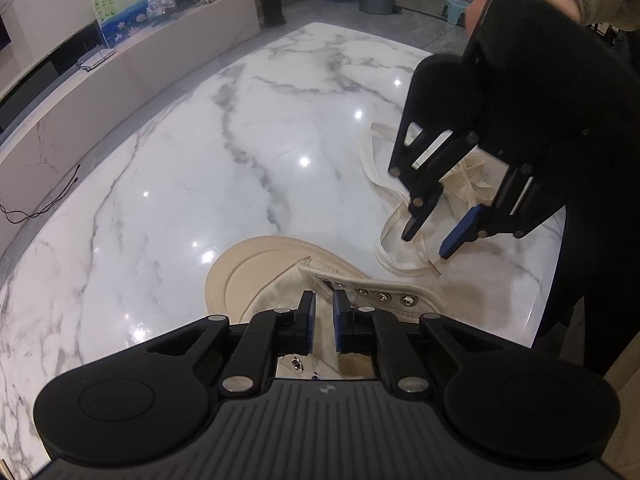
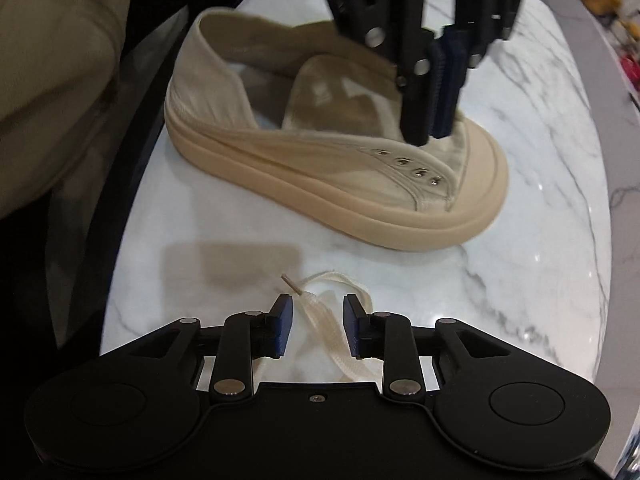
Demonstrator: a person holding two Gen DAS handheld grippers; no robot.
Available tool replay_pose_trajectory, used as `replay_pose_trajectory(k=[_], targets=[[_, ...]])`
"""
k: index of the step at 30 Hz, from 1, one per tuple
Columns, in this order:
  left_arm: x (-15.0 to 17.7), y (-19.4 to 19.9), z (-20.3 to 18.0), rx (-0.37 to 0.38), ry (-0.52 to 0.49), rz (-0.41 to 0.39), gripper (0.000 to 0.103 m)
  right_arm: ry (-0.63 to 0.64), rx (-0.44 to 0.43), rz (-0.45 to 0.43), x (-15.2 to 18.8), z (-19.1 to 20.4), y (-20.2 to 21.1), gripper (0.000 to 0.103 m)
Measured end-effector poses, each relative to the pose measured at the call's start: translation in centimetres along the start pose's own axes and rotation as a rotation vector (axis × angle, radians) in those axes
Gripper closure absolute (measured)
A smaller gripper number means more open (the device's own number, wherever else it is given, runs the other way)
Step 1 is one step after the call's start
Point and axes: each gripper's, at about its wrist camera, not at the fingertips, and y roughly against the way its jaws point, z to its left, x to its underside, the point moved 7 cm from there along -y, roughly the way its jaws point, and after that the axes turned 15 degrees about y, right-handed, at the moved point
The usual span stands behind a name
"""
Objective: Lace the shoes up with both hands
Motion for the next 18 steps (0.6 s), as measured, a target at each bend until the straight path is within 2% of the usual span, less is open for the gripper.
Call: replay_pose_trajectory(k=[5, 7, 13, 18], targets=[[0.0, -0.1, 0.0, 0.013, 0.001, 0.001, 0.095, 0.050, -0.033, 0.035, 0.3, 0.1, -1.4, 0.079], [0.1, -0.1, -0.1, 0.018, 0.003, 0.000, 0.095, 0.041, -0.041, 0.035, 0.3, 0.1, -1.7, 0.091], [0.5, -0.2, 0.2, 0.009, 0.008, 0.002, 0.095, -0.087, -0.042, 0.057, 1.0, -0.6, -1.7, 0.101], [0.8, -0.2, 0.3, 0.006, -0.014, 0.000, 0.095, -0.257, -0.016, -0.008, 1.6, -1.8, 0.0, 0.101]])
